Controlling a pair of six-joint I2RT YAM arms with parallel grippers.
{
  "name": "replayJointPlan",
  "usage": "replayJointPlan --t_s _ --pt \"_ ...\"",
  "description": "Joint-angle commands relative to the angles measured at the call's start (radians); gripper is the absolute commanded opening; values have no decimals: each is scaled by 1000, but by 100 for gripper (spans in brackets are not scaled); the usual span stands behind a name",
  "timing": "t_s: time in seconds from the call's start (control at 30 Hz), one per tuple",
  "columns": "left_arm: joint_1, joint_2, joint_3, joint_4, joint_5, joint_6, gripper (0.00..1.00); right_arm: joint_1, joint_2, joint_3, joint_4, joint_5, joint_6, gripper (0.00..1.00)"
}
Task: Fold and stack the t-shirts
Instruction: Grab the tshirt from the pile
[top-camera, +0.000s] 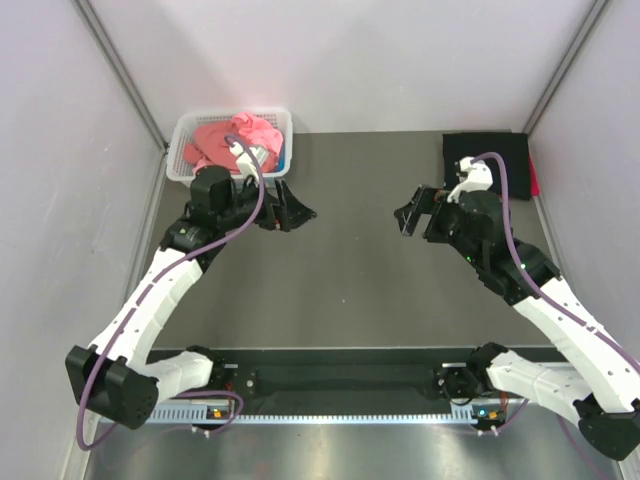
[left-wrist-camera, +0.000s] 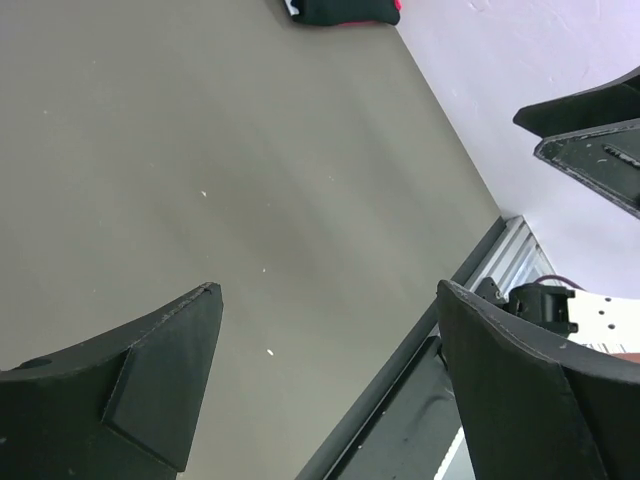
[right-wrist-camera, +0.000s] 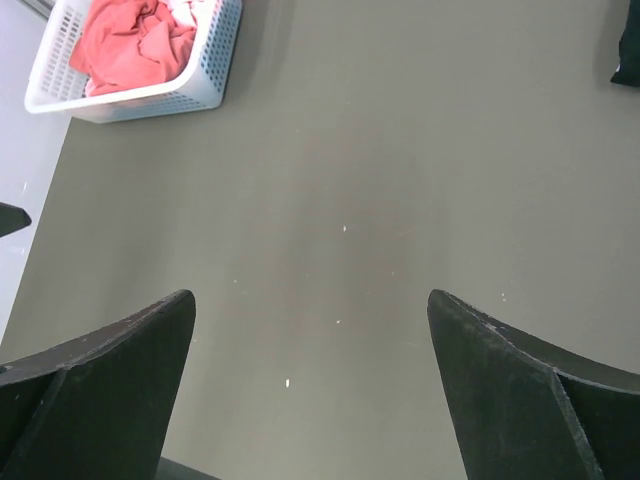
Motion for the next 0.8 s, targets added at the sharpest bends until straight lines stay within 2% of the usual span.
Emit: replayJointPlan --t_s 0.0,0.17,0.3,0.33,0.43,0.47,0.57,0.7,0.77 --pt "-1 -2 56 29 20 -9 92 -13 -5 32 5 25 -15 100" --pt "1 21 73 29 -35 -32 90 -13 -15 26 8 26 -24 100" --pt "2 117 203 -99 -211 6 87 -13 -26 -3 25 32 -30 100" --pt "5 141 241 -132 -321 23 86 -13 -28 -6 28 32 -32 100" --pt "62 231 369 -186 -506 29 86 -13 -29 -14 42 26 -33 99" --pt "118 256 404 -180 -534 28 84 -13 -32 -17 43 20 -35 100" --pt "245 369 487 -174 -548 -8 81 -13 -44 -29 46 18 -51 100" --pt "304 577 610 -127 -618 47 80 -11 -58 -48 58 3 -64 100" --pt "327 668 735 -173 -666 57 79 -11 -64 -49 61 -17 -64 100"
